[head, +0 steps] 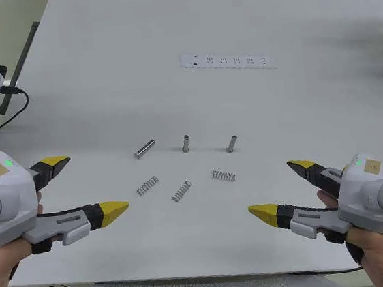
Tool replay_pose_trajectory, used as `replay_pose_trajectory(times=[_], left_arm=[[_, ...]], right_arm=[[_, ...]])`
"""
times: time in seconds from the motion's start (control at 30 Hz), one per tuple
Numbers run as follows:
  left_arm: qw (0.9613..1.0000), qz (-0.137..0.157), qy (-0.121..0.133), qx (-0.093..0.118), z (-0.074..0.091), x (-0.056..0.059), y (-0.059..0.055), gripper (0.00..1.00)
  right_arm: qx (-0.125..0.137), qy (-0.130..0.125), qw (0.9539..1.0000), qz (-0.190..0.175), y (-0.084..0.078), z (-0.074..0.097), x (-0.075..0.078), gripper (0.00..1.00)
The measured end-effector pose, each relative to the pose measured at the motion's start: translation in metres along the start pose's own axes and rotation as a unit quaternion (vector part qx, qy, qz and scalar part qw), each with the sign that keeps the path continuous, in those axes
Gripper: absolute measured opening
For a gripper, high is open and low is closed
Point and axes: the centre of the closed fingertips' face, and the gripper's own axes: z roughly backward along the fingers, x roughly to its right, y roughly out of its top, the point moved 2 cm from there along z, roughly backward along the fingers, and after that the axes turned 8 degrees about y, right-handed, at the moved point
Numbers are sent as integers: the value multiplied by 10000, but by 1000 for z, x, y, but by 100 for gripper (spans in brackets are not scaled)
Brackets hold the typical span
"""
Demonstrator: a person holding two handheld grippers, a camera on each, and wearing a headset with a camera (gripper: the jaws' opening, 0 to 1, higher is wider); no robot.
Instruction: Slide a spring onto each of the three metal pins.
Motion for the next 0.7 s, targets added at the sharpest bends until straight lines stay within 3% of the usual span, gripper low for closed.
replay_pose_trajectory(times=[0.7], left_arm=[[10000, 16, 22, 5, 5, -2, 1, 76]], right_arm=[[47, -6, 10000, -44, -1, 1, -3, 75]])
